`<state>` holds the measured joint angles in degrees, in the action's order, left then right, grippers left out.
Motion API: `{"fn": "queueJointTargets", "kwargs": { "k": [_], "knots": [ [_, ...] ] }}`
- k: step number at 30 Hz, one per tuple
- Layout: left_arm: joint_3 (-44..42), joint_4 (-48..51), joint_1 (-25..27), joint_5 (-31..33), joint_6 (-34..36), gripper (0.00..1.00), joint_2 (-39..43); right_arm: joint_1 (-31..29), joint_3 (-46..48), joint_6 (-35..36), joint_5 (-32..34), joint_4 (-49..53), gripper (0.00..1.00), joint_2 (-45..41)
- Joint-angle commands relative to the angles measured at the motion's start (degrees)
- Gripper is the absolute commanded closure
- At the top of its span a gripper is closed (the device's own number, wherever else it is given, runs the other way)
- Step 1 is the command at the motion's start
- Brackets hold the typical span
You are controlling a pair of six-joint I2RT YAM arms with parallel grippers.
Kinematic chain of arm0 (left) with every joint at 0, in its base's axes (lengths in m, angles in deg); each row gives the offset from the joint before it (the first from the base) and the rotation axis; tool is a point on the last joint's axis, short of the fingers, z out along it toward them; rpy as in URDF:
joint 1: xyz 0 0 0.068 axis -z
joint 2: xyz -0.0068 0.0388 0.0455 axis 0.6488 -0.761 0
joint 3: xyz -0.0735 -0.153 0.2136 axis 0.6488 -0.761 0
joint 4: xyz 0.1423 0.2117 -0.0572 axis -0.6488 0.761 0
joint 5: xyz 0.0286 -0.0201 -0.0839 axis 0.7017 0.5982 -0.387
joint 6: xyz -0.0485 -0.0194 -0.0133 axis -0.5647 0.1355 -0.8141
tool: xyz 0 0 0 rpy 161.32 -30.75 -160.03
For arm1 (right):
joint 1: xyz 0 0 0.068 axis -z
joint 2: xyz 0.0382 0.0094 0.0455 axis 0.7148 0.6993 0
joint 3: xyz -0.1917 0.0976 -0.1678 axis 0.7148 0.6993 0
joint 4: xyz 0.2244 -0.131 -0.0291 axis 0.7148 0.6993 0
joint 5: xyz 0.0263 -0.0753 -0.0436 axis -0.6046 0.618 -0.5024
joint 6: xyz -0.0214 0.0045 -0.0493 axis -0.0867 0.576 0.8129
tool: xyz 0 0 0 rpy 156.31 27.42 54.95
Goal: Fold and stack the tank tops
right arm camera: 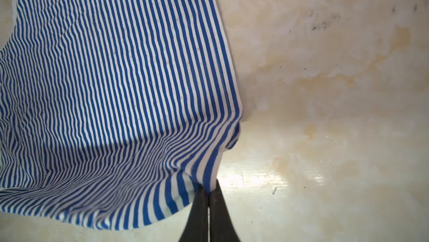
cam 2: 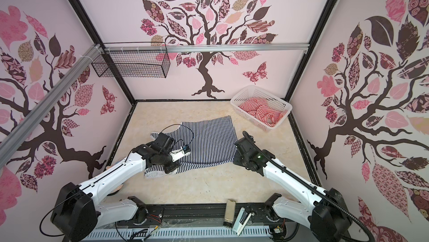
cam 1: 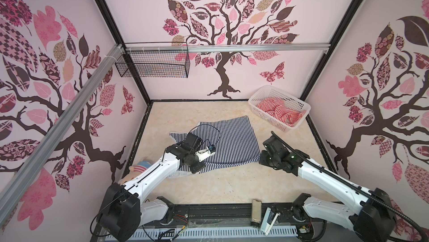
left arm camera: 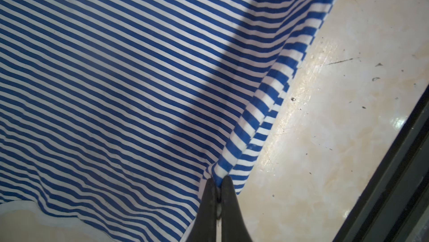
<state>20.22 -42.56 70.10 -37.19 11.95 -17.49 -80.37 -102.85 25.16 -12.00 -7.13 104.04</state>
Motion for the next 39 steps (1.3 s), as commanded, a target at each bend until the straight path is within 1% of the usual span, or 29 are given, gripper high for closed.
{"fn": "queueJointTargets", "kwargs": {
  "k": [1, 9, 15, 20, 25, 27, 29, 32, 35, 37, 39],
  "knots": [
    [2.2, -4.6, -0.3, 2.2, -0.9, 0.95, -2.0, 1.1, -3.6, 3.3, 0.7, -1.1, 1.0, 3.9],
    [4.2, -10.0, -1.3, 7.3, -2.3, 0.94, -7.9, 4.2, -8.2, 7.7, 0.3, -3.3, 1.0, 12.7],
    [5.9, -12.4, -2.0, 11.5, -3.3, 0.93, -12.2, 5.6, -11.6, 10.2, 1.9, -3.7, 1.0, 20.0],
    [6.3, -13.5, -2.4, 12.5, -3.4, 0.87, -14.4, 6.1, -13.9, 11.8, 3.8, -3.8, 1.0, 24.9],
    [6.9, -13.6, -2.4, 12.9, -3.2, 0.82, -15.6, 6.3, -15.8, 12.8, 5.2, -3.6, 1.0, 28.0],
    [6.9, -14.3, -2.4, 14.2, -3.3, 0.74, -16.1, 6.4, -16.6, 13.0, 5.5, -3.2, 0.96, 28.7],
    [6.8, -15.8, -2.4, 16.1, -4.0, 0.66, -16.2, 6.4, -17.3, 13.0, 6.0, -2.8, 0.88, 28.8],
    [6.6, -18.0, -2.4, 19.4, -5.3, 0.57, -15.5, 6.4, -17.7, 12.6, 5.7, -1.6, 0.74, 27.5],
    [5.7, -20.3, -2.4, 23.7, -6.1, 0.53, -13.6, 6.4, -17.7, 11.8, 4.3, -0.2, 0.67, 25.2],
    [5.1, -19.8, -2.4, 24.8, -6.1, 0.53, -11.7, 6.3, -16.4, 11.2, 3.6, -0.3, 0.65, 23.1],
    [4.6, -17.4, -2.5, 24.4, -5.9, 0.53, -9.2, 6.2, -14.3, 10.5, 2.7, -1.2, 0.65, 20.9]
  ]
}}
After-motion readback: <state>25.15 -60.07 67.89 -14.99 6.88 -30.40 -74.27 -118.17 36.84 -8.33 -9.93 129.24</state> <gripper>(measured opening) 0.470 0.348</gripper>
